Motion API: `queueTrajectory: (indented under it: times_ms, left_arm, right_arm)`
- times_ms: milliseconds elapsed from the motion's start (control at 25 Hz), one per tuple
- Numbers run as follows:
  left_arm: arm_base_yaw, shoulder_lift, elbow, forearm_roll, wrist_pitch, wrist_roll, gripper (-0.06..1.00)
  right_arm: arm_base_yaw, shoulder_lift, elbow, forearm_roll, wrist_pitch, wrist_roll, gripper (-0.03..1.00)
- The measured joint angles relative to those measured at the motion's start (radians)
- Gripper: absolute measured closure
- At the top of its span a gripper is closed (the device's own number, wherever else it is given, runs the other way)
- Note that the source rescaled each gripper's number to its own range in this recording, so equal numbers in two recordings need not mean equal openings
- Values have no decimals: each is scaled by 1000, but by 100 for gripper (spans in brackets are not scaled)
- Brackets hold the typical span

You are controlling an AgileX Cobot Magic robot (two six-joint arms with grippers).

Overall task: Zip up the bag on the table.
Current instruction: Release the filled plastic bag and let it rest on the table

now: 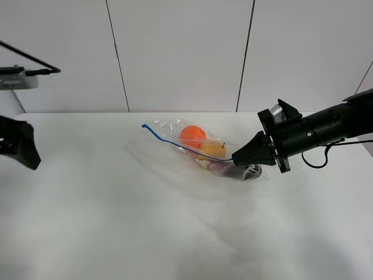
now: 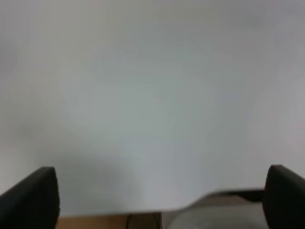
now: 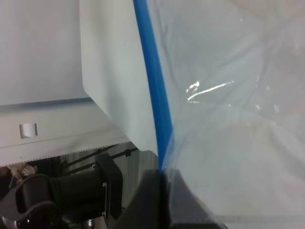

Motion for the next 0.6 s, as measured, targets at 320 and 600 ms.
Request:
queueTrajectory:
  times_ms: [320,600]
  left_arm:
    - [0,-448,400,0,-20,-22,-6]
    - [0,-768,475,0,-47,-22,-6]
  right_arm:
    - [-1,0,0,0,0,0,95]
    - [-1,0,0,-14,3,4,44]
